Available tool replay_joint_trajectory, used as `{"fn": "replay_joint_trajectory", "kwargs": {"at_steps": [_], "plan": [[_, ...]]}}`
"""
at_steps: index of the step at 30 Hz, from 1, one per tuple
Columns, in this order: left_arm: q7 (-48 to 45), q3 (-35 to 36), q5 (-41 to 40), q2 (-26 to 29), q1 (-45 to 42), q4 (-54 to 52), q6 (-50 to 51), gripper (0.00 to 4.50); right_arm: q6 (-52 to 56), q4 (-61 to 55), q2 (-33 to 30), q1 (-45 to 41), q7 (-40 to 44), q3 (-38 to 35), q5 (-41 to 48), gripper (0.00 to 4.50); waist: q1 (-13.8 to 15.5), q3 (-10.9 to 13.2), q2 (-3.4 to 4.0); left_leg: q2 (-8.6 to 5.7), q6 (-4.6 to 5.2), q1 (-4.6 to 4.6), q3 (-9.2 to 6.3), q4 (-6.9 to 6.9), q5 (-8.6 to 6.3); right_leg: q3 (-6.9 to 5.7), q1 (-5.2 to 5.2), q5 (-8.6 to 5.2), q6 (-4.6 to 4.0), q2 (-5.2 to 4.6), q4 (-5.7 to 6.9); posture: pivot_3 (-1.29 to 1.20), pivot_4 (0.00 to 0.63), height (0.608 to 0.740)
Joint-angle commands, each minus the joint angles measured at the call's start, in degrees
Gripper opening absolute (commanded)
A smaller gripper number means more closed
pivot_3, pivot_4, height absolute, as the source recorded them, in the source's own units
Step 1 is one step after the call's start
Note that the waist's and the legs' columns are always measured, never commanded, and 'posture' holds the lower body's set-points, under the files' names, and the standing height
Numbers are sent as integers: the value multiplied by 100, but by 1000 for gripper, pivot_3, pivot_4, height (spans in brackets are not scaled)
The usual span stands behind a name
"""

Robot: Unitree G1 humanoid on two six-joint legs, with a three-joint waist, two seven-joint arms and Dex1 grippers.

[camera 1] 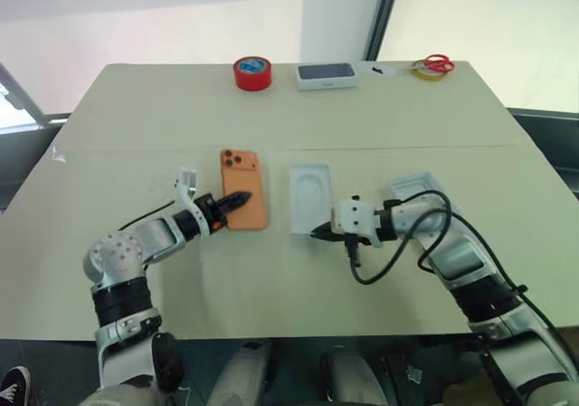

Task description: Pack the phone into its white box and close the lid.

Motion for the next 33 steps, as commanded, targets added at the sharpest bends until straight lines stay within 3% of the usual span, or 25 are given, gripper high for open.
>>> {"fn": "replay_joint_trajectory", "kwargs": {"at_steps": [1,6,9,13,21,33], "plan": [[153,75,-433,-79,-257,-204,49,0,155,-288,222,-172,-267,128,-108,21,4,0,0,-2,0,0,0,0,0,0,1,0,1,0,0,0,150,736],[267,-104,-512,-257,-205,-183,-20,0,382,-379,291,-183,-413,211,-157,21,4,3,-3,-5,0,0,3,3,1,2,1,1,1,0,1,0,150,736],[292,-200,-483,-355,-145,-176,-40,0,590,-467,286,-193,-344,141,10,971,11,3,-3,-5,-1,1,1,5,2,0,1,1,1,0,6,0,150,736],[207,-334,-417,-399,-28,-131,-111,0,554,-706,173,-163,-334,-165,299,2946,-1,3,-3,-5,-1,0,1,4,1,1,1,1,1,0,4,0,150,736],[-81,-804,-235,-483,-282,363,-359,0,-118,-21,-522,-117,-218,-1138,782,2946,63,6,-6,-5,1,0,2,6,0,-1,6,1,1,-2,1,0,150,736],[-615,-1393,204,-403,-651,1292,-628,0,-596,251,-588,-48,-536,-1143,595,2946,100,8,-6,-4,0,-2,3,5,1,1,1,0,1,-2,1,0,150,736]]}}
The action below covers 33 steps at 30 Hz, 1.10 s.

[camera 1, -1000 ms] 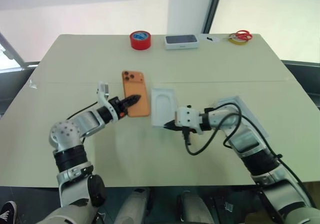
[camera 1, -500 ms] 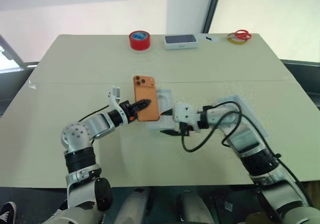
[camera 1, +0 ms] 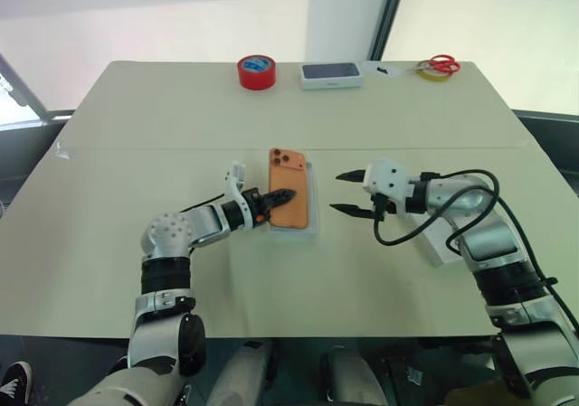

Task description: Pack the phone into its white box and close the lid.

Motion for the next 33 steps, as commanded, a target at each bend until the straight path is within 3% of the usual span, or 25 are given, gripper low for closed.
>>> {"fn": "replay_joint_trajectory", "kwargs": {"at_steps": [1,6,10,13,23,33], "plan": [[-215,-15,-26,14,-286,-20,-149,0,-72,-226,9,28,-129,-54,-8,2946,11,0,0,0,0,0,0,0,0,0,0,0,0,0,0,0,150,736],[-250,45,3,21,-447,193,-103,0,-44,-280,-31,79,-213,-68,-10,2946,21,0,0,0,0,-1,0,1,0,0,0,0,0,0,0,0,150,736],[-475,-402,241,114,-420,113,16,1734,-43,-276,-27,74,-277,-50,-48,3015,20,0,0,0,0,-1,0,1,0,0,0,0,0,0,0,0,150,736],[-382,-364,288,77,-416,75,-15,3263,-41,-266,-20,66,-292,-53,-65,3015,24,0,0,0,0,0,-1,1,0,-1,0,0,0,0,0,0,150,736],[-404,-607,469,384,-231,-720,95,3263,-103,-129,41,-19,-345,-16,-135,3015,5,0,0,0,-1,0,0,0,0,0,0,0,0,0,1,0,150,736],[-360,-386,492,868,-73,-1086,110,3263,-146,180,152,-185,-406,26,-236,3015,18,0,1,0,-1,1,0,0,0,0,0,0,0,1,1,0,150,736]]}}
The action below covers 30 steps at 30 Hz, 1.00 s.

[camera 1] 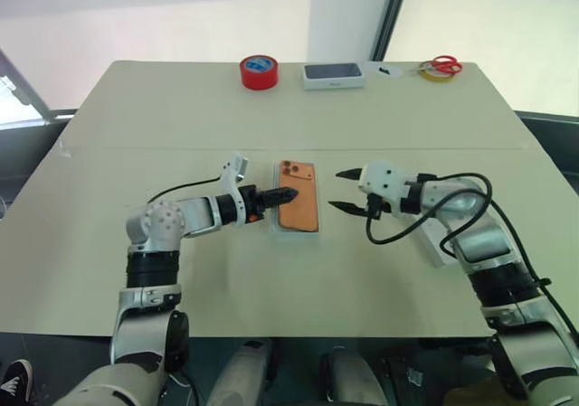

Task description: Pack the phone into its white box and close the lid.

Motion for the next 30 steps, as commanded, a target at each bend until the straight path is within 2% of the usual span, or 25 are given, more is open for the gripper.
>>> {"fn": "replay_joint_trajectory", "kwargs": {"at_steps": [1,4,6,8,9,13,16,19,25,30], "plan": [[-29,206,10,190,-24,-140,-115,3263,-76,8,42,-155,-71,-41,5,3015,0,0,0,0,0,0,0,0,0,0,0,0,0,0,0,0,150,736],[-60,332,48,314,-28,10,-246,2478,-39,202,78,-240,-169,-7,-115,2193,0,0,0,0,0,0,0,0,0,0,-1,0,0,0,0,0,150,736],[-86,294,136,397,-17,1,-356,1411,-69,270,64,-255,-147,28,-157,1090,2,0,0,0,0,0,0,0,0,0,-1,0,0,0,0,0,150,736],[-237,-122,633,632,114,-67,-867,364,-204,460,48,-298,-294,123,-394,26,-1,0,1,0,0,0,0,0,0,0,-1,0,0,0,0,0,150,736],[-291,-265,809,720,149,-59,-1038,34,-292,528,37,-305,-354,183,-507,0,-1,0,1,0,0,1,1,-1,0,1,0,0,0,0,0,0,150,736],[-730,-1112,1584,1164,313,-96,-1705,34,-493,774,54,-359,-583,378,-900,0,-2,1,3,0,-2,3,2,-5,1,3,-2,0,-1,1,1,0,150,736],[-881,-1309,1725,1152,295,-19,-1787,34,-635,892,69,-368,-670,521,-1115,0,15,2,5,0,-2,2,2,-5,1,4,-3,0,-1,1,1,0,150,736],[-1178,-1990,2077,1161,279,-26,-1810,34,-694,987,160,-401,-785,619,-1245,0,15,2,5,-1,-2,2,2,-5,1,3,-1,0,-2,0,0,0,150,736],[-1474,-2460,2406,648,74,317,-2012,34,-719,774,165,-234,-710,709,-1301,0,32,-1,9,-3,-2,6,1,-4,0,1,3,0,-1,-1,0,0,150,736],[-1747,-2647,2569,81,-242,685,-2298,34,-656,508,-236,55,-454,538,-1189,0,117,-1,10,-10,0,5,-3,-1,0,-4,7,0,-1,-6,-1,0,150,736]]}}
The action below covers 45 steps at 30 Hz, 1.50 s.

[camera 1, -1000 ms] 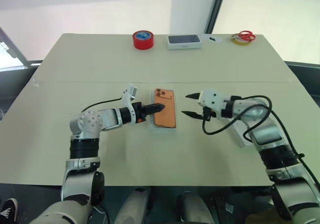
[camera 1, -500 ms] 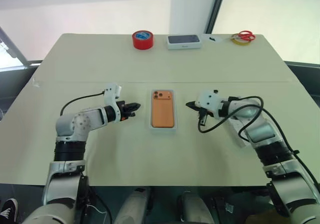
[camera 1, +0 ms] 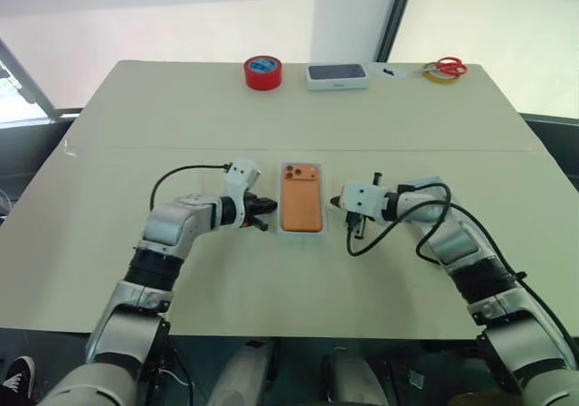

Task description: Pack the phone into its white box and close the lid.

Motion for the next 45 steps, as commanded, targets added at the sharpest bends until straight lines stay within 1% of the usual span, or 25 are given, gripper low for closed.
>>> {"fn": "replay_joint_trajectory", "kwargs": {"at_steps": [1,7,11,16,23,27,32,35,37,38,40,41,43,44,45], "plan": [[-247,-374,126,-413,-146,290,-111,34,4,-387,-311,181,188,-268,160,0,76,0,-1,-1,1,-1,0,3,-1,0,1,0,0,0,-2,0,150,736],[-504,-703,455,-892,-352,579,-372,34,120,-938,-879,812,360,-609,301,0,118,0,-1,-6,6,-4,2,5,-4,-1,5,0,0,-9,-11,0,150,736],[-576,-693,571,-1152,-442,725,-420,34,292,-1220,-1104,1091,366,-854,395,0,104,0,-1,-8,8,-5,1,6,-5,-4,9,-1,1,-12,-15,0,150,736],[-629,-698,746,-1318,-570,936,-542,34,344,-1232,-1287,1241,408,-1068,513,0,88,1,-2,-7,9,-5,1,6,-5,-6,9,-3,4,-13,-15,0,150,736],[-808,-606,873,-1253,-648,1100,-655,34,438,-1394,-1360,1393,535,-1120,654,0,74,1,-2,-7,9,-5,0,6,-5,-8,9,-3,5,-12,-15,0,150,736],[-815,-490,951,-1103,-662,1147,-727,34,405,-1337,-1390,1355,530,-1134,629,0,69,1,-2,-6,9,-5,0,6,-5,-8,8,-3,5,-12,-14,0,150,736],[-645,-291,984,-921,-526,974,-902,34,335,-1250,-1521,1300,620,-1226,692,0,57,2,-2,-5,9,-5,0,6,-4,-7,7,-3,6,-11,-13,0,150,736],[-541,-82,1001,-732,-299,601,-1480,34,279,-1128,-1552,1144,404,-1454,717,0,-12,3,-1,-3,8,-4,0,5,-4,-6,6,-3,6,-10,-12,0,150,736],[-551,42,921,-668,-228,459,-1579,34,423,-1147,-1533,1089,436,-1612,904,0,-67,4,0,-1,7,-6,0,4,-4,-6,3,-3,6,-9,-9,0,150,736],[-658,159,841,-555,-172,294,-1732,266,1037,-1312,-1570,1070,767,-1729,1341,0,-78,4,0,-2,8,-6,0,4,-3,-6,2,-3,6,-9,-9,0,150,736],[-900,252,860,-258,-15,-62,-2201,863,1653,-1629,-1626,1086,1021,-1970,1845,538,-80,6,-1,-1,8,-8,-1,4,-3,-7,2,-3,6,-8,-8,0,150,736],[-959,273,892,-153,50,-179,-2418,1372,1773,-1734,-1655,1100,1036,-2048,1943,890,-81,6,0,0,8,-9,-1,4,-4,-7,1,-3,5,-8,-9,0,150,736],[-1145,326,956,95,226,-330,-3011,2393,1939,-1830,-1697,1113,791,-2181,1875,1890,-77,6,1,0,8,-10,-1,3,-4,-6,-1,-3,5,-8,-10,0,150,736],[-1349,376,885,244,332,-389,-3146,2960,2125,-1899,-1734,1146,667,-2223,1809,2445,-75,5,1,0,8,-10,-1,3,-4,-6,-1,-3,5,-8,-9,0,150,736],[-1506,459,788,365,426,-436,-3229,3417,2427,-1977,-1767,1184,536,-2259,1755,2910,-75,4,3,0,8,-10,0,3,-4,-6,-1,-4,4,-8,-10,0,150,736]]}}
